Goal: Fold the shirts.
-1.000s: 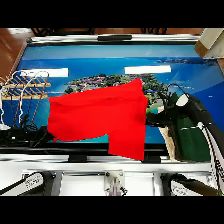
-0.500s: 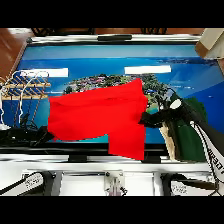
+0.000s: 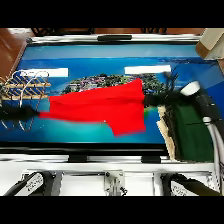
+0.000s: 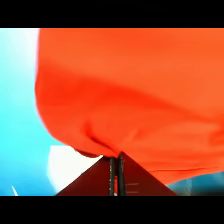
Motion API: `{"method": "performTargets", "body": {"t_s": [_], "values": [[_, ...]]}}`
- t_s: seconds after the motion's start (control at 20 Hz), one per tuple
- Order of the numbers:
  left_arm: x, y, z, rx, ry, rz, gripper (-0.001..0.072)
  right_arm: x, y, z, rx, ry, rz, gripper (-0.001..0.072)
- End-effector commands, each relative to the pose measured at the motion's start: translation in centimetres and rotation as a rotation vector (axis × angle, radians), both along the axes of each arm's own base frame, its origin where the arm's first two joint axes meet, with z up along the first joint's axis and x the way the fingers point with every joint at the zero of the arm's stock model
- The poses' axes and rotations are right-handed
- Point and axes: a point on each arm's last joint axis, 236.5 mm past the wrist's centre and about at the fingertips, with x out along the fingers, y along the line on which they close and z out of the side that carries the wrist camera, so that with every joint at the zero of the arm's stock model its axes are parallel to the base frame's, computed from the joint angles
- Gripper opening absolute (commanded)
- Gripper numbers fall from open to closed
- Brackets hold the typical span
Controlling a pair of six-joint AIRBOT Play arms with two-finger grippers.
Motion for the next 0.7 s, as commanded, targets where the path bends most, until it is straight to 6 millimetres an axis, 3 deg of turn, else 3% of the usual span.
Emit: {"method": "performTargets", "body": {"t_s": [0.0, 0.05, 0.1, 0.15, 0.2, 0.25, 0.35, 0.4, 0.5, 0.65], "values": [[0.1, -0.1, 23.3, 0.219, -0.55, 0.082, 0.004, 0.1, -1.1, 24.2, -0.014, -0.65, -0.047, 0.0064], [-2.3, -0.6, 31.2, 0.302, -0.748, 0.12, 0.004, -2.5, -1.9, 31.3, -0.027, -0.832, -0.077, 0.0064], [-5.4, -1.4, 37.4, 0.373, -0.911, 0.161, 0.004, -5.5, -2.6, 36.7, -0.039, -0.98, -0.106, 0.0064], [-9.1, -2.3, 42.6, 0.396, -1.05, 0.229, 0.004, -8.7, -3.2, 41.0, -0.046, -1.1, -0.132, 0.0064], [-12.6, -3.5, 46.2, 0.392, -1.155, 0.274, 0.004, -12.1, -3.6, 44.0, -0.046, -1.193, -0.148, 0.0064], [-15.6, -4.7, 48.1, 0.411, -1.219, 0.295, 0.004, -14.9, -3.8, 45.7, -0.042, -1.246, -0.157, 0.0064], [-20.1, -6.3, 49.1, 0.461, -1.27, 0.321, 0.004, -19.4, -3.8, 46.8, -0.02, -1.274, -0.16, 0.0064], [-21.3, -6.5, 48.2, 0.476, -1.241, 0.339, 0.004, -20.8, -3.8, 46.6, -0.03, -1.273, -0.154, 0.0064], [-21.7, -6.7, 45.3, 0.473, -1.122, 0.329, 0.0039, -22.3, -3.8, 45.6, -0.074, -1.251, -0.135, 0.0064], [-20.7, -6.6, 41.0, 0.474, -0.947, 0.281, 0.0039, -21.5, -5.3, 42.9, -0.156, -1.141, -0.171, 0.0064]]}}
